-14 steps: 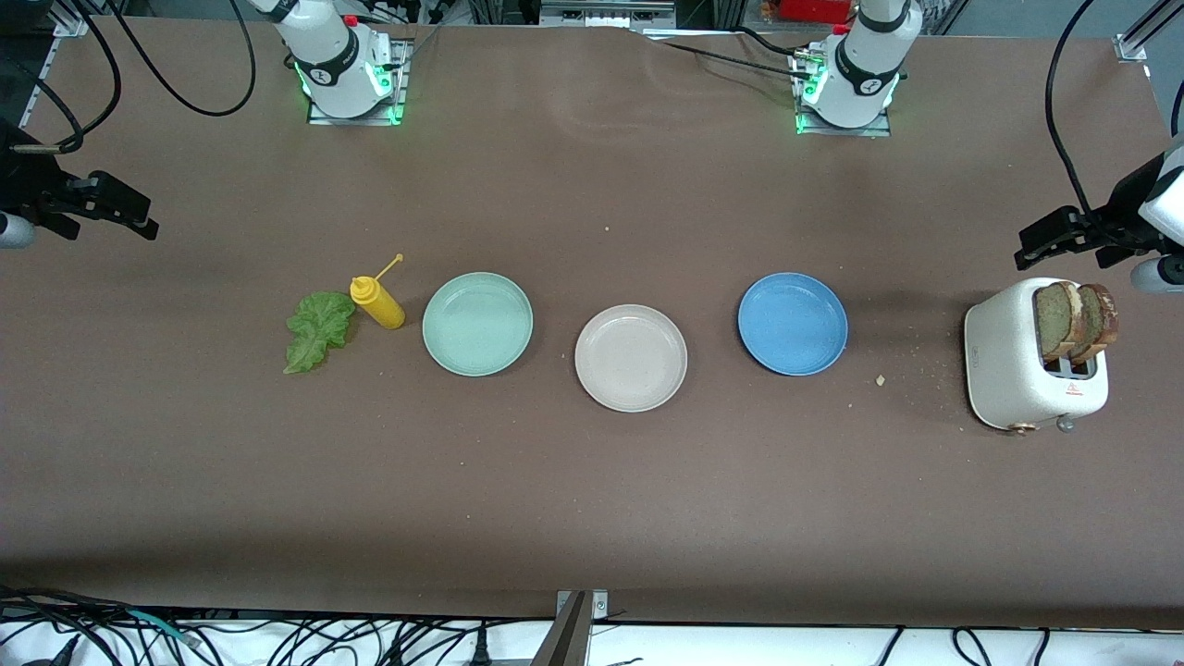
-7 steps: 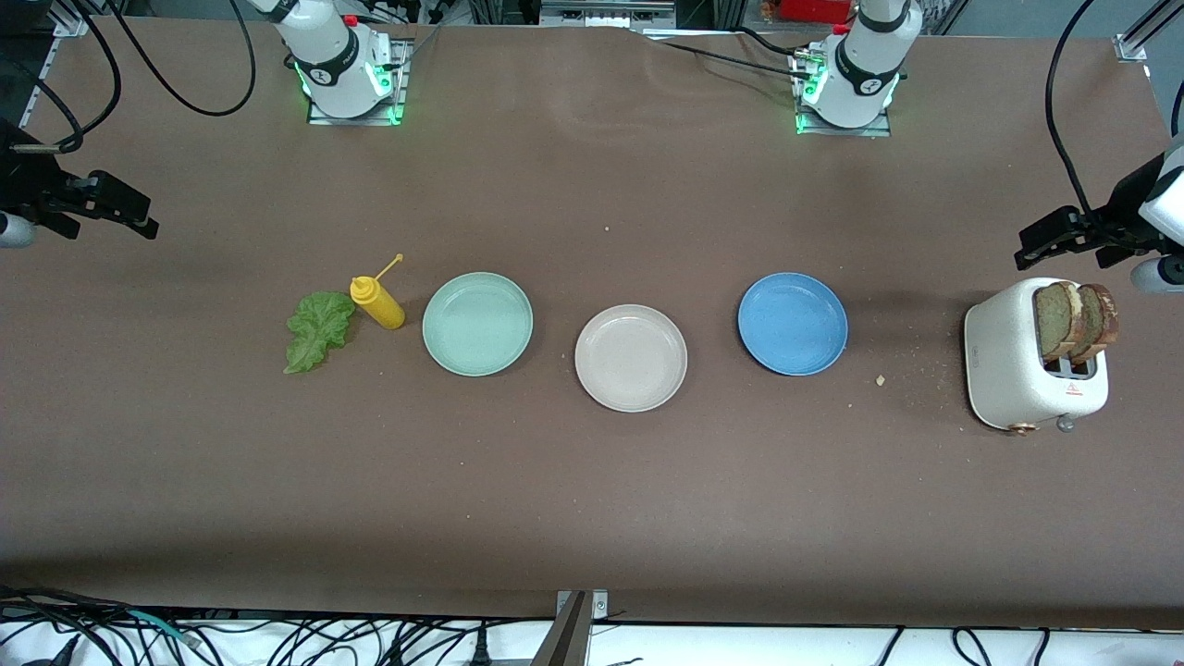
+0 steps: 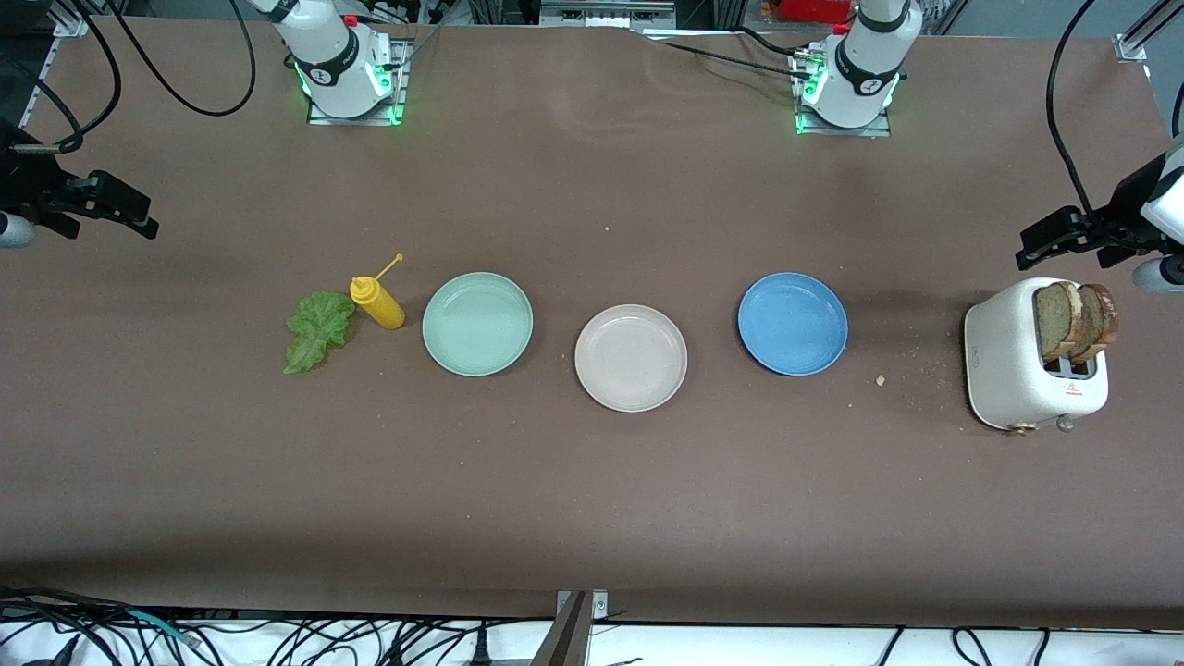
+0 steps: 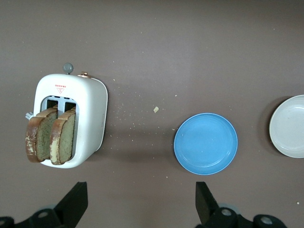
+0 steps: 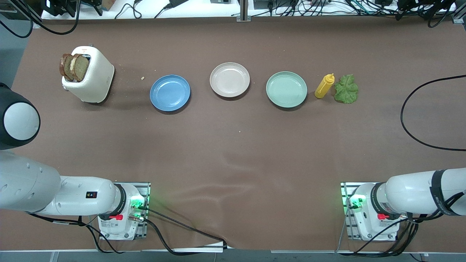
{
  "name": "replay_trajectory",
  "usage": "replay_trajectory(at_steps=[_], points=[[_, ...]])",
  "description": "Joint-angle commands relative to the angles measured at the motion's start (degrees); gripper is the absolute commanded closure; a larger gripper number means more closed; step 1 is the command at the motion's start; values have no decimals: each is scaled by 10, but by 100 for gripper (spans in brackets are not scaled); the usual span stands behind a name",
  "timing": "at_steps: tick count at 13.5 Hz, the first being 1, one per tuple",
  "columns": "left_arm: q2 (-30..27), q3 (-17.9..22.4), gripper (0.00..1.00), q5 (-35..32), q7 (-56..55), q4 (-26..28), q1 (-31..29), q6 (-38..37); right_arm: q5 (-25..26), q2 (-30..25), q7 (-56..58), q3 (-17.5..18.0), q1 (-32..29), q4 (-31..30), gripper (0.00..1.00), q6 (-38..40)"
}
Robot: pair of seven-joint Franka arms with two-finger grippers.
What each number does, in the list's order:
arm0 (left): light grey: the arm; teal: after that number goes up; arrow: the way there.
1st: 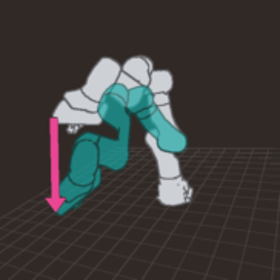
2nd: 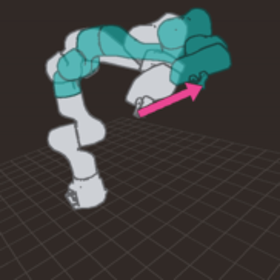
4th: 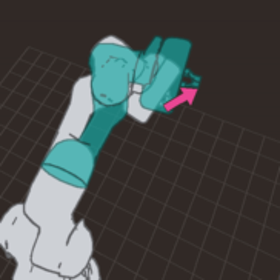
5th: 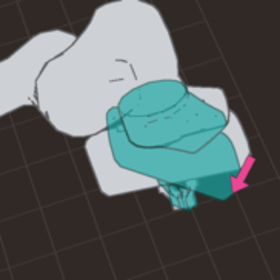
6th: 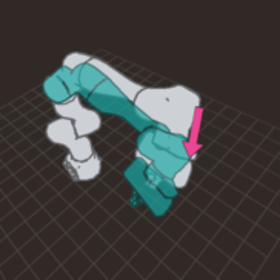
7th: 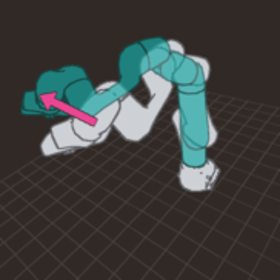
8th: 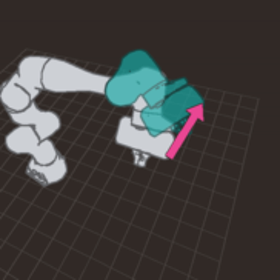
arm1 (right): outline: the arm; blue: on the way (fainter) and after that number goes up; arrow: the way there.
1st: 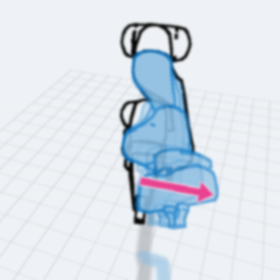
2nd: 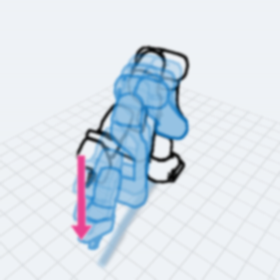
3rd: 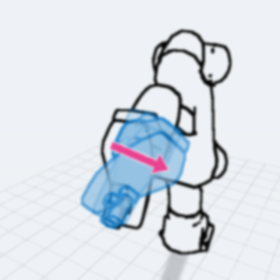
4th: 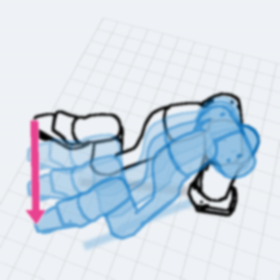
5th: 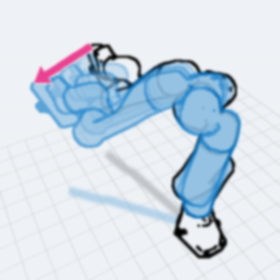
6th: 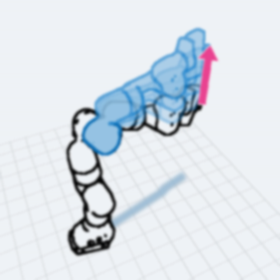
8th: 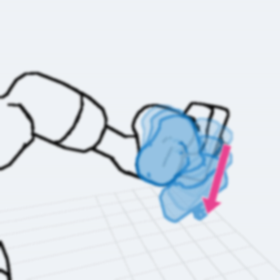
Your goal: Make sandwich in beige plate with both arms
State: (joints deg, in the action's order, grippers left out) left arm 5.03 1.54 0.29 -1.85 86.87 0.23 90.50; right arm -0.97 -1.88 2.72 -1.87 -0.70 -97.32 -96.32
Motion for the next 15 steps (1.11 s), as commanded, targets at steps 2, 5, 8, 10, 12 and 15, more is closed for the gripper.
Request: replay_trajectory(at_steps=[2,5,8,10,12,15], points=[[-5,1,0,8,12,1,-2,4,1,-1,-3,2,-4,8,0,10],[4,2,0,-4,12,2,-7,11,1,-1,-3,2,-4,8,0,10],[27,3,0,-14,12,10,-17,25,1,-1,-3,2,-4,8,0,11],[37,3,0,-14,14,16,-30,40,1,-1,-3,2,-4,8,0,11],[56,4,0,-14,38,17,-45,50,1,-1,-3,2,-4,8,0,11],[88,3,0,-13,65,23,-76,86,1,-1,-3,2,-4,8,0,11]])
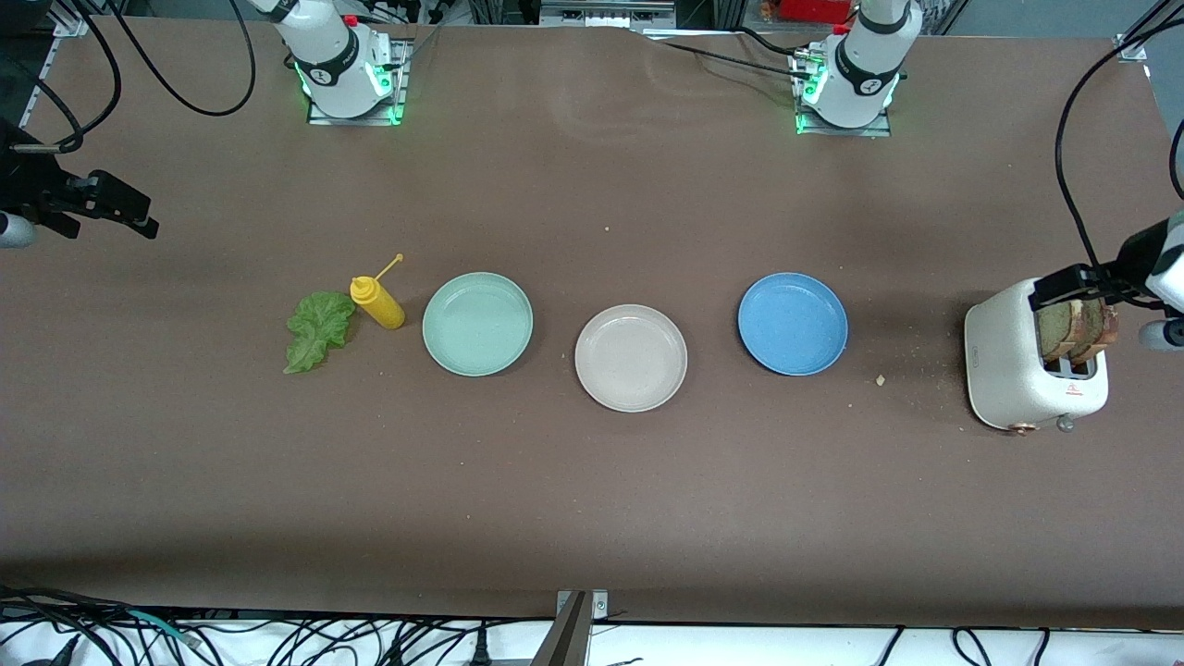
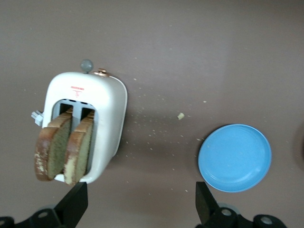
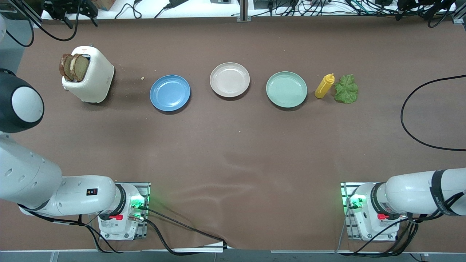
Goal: Make sandwich in beige plate with both arms
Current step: 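Lower the left gripper onto a toast slice in the toaster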
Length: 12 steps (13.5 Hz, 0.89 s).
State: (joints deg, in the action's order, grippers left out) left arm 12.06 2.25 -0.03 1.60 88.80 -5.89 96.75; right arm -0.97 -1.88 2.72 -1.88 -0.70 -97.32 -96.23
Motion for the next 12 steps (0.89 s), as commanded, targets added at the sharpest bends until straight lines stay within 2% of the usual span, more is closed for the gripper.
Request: replay_trajectory(at_steps=[1,5,8,12], points=[[21,-4,0,-10,42,15,-25,43,1,-1,-3,1,-4,7,0,10],[22,-4,0,-10,80,82,-50,127,0,-1,-3,2,-4,8,0,10],[21,-4,0,-10,113,101,-76,142,0,-1,-3,3,-4,8,0,10],[21,-4,0,-10,116,128,-78,158,-1,-1,-3,2,-4,8,0,10]])
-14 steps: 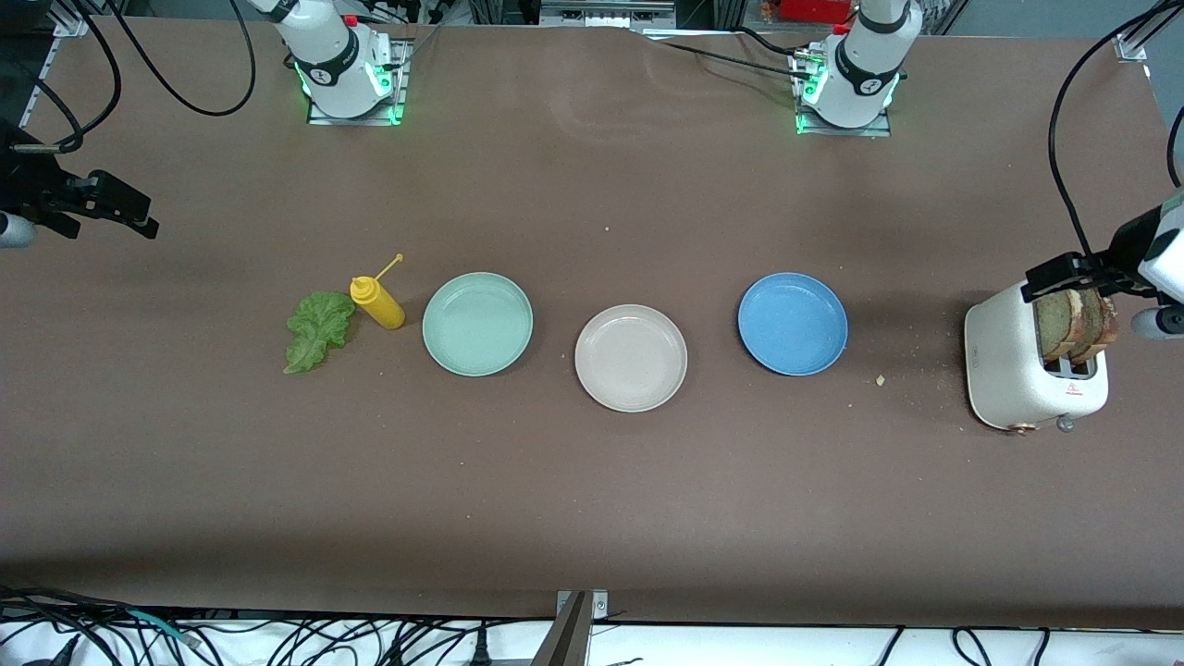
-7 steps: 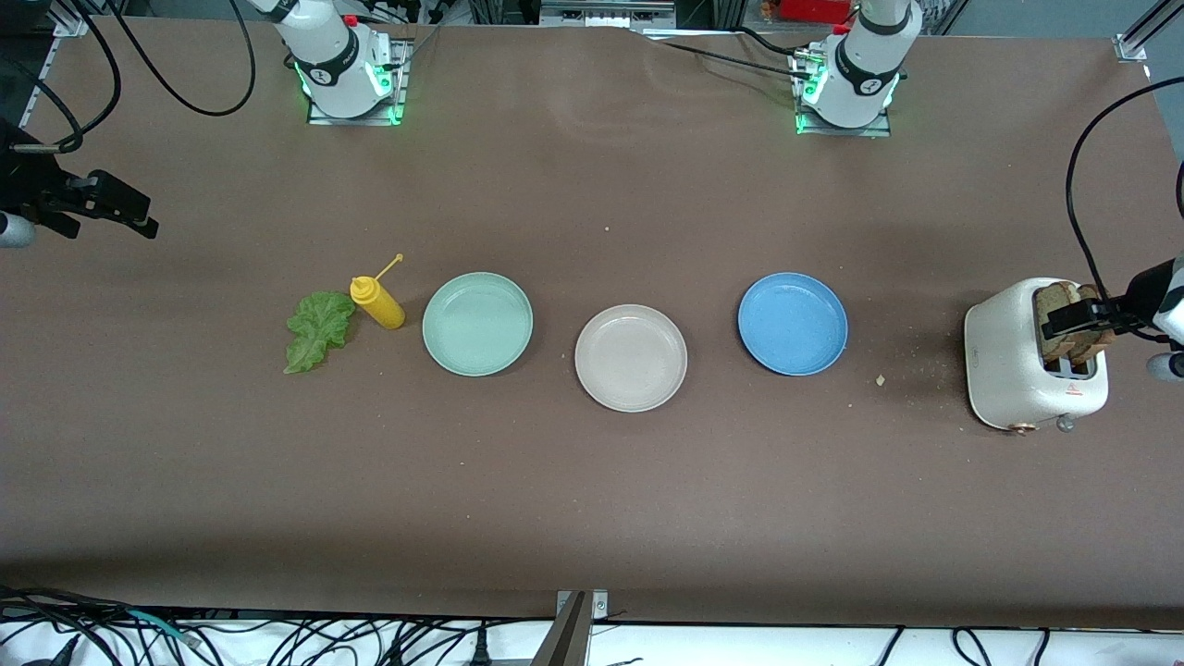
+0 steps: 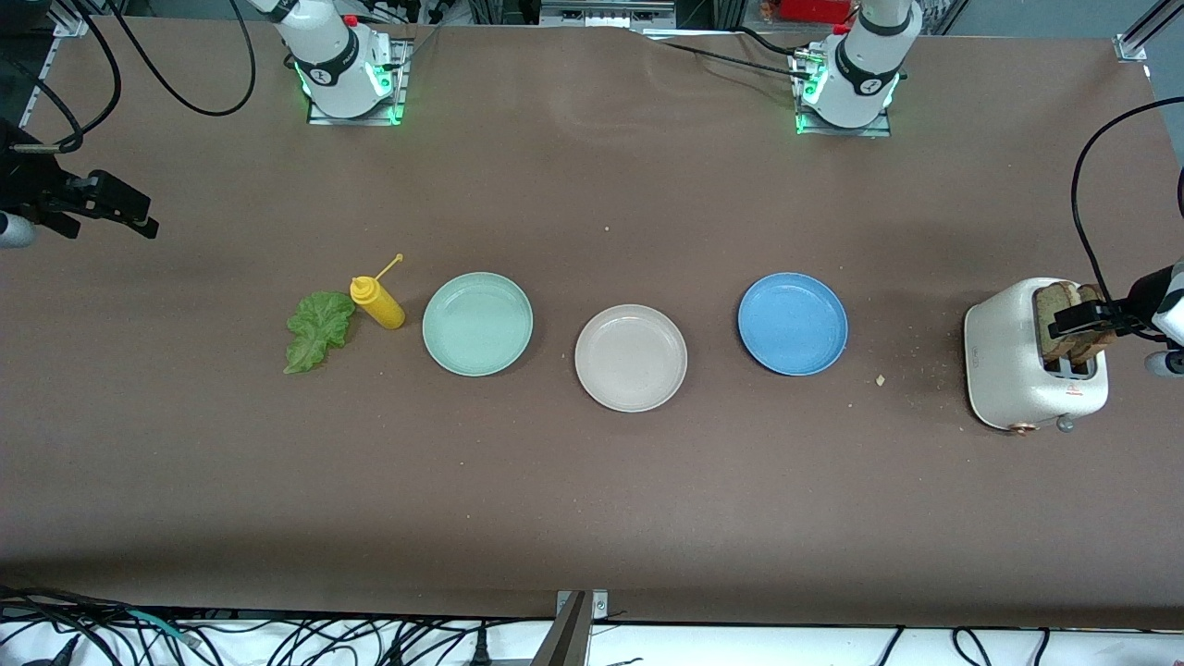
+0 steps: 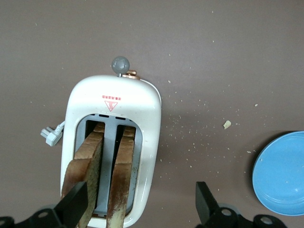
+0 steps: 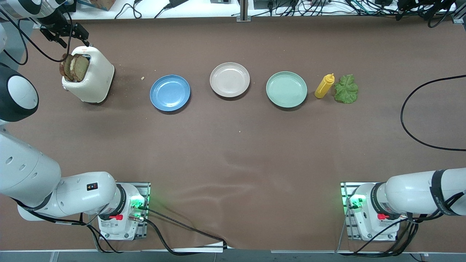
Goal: Make sandwich in beige plate with both arms
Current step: 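Lower the left gripper onto a toast slice in the toaster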
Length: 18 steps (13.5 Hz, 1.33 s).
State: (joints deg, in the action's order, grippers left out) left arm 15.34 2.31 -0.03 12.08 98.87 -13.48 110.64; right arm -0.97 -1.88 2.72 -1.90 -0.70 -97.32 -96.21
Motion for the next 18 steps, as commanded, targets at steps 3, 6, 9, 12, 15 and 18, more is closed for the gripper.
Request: replay_trajectory(at_steps=[3,6,9,12,15,18], points=[[-12,-5,0,-10,13,56,-3,51,-1,-1,-3,2,-4,8,0,10],[-12,-5,0,-10,17,66,-9,55,-1,-1,-3,2,-4,8,0,10],[-11,-5,2,-10,28,75,-14,60,-1,-1,-3,2,-4,8,0,10],[-10,-4,20,-12,29,88,-15,76,-1,-1,-3,2,-4,8,0,10],[-8,-3,60,-12,29,88,-22,75,-1,-1,-3,1,-4,8,0,10],[-7,-4,100,-59,50,83,-22,75,0,-1,1,2,-4,8,0,10]])
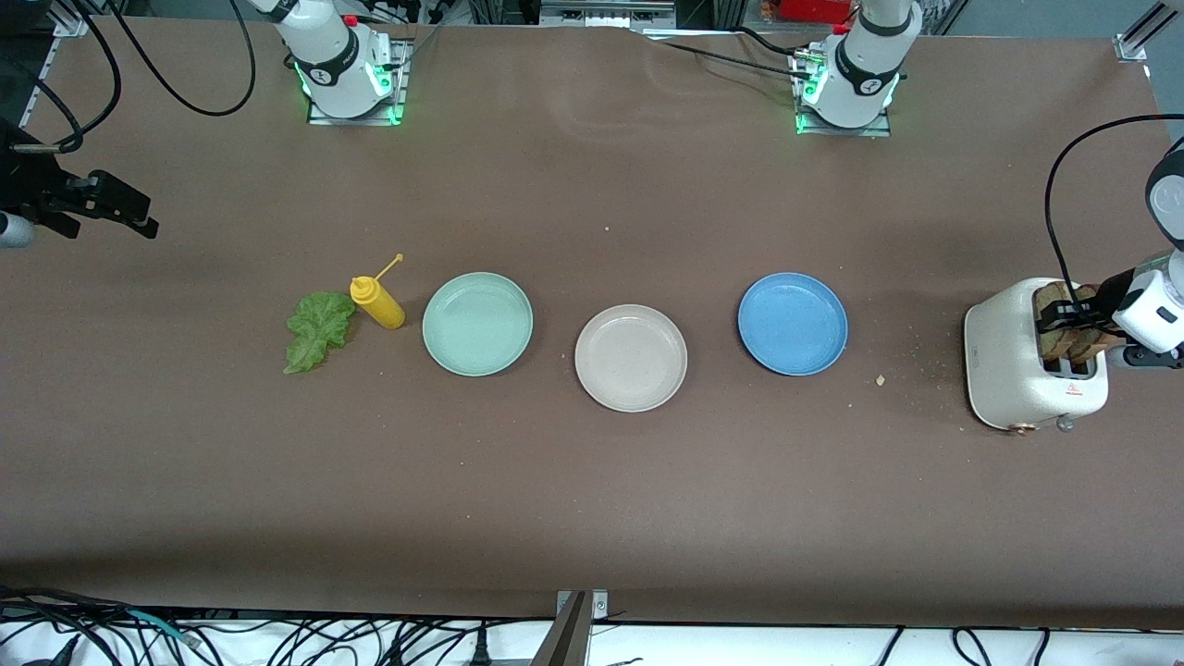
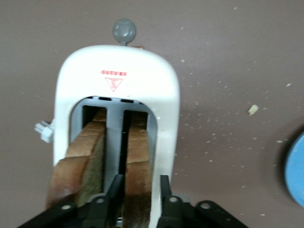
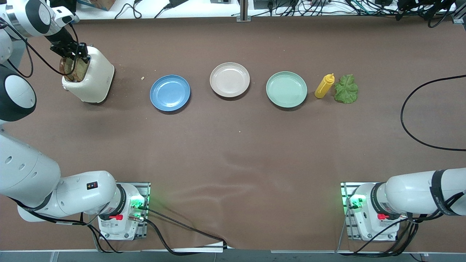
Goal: Make sandwich in beige plate with both arms
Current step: 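Lower the left gripper onto a toast slice in the toaster, then grasp the toast slice with the left gripper and lift it out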
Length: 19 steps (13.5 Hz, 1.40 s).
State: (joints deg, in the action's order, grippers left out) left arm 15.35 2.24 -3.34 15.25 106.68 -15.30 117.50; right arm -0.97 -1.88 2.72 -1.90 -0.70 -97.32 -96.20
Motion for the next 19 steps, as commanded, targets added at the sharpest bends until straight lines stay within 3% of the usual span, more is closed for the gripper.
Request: replay_trajectory(at_steps=[1,8,13,17,19], points=[[-7,-3,100,-30,19,3,-4,5,0,-1,4,2,-4,8,0,10],[-10,-6,100,-55,36,-64,-2,-28,1,-1,5,2,-4,7,0,11],[-9,-10,100,-50,36,-171,22,-130,10,3,2,8,-1,6,0,30],[-8,-11,100,-24,33,-202,61,-174,-1,17,25,8,-2,-2,0,53],[-7,-11,100,36,32,-202,62,-181,-31,18,120,2,-3,-15,0,46]])
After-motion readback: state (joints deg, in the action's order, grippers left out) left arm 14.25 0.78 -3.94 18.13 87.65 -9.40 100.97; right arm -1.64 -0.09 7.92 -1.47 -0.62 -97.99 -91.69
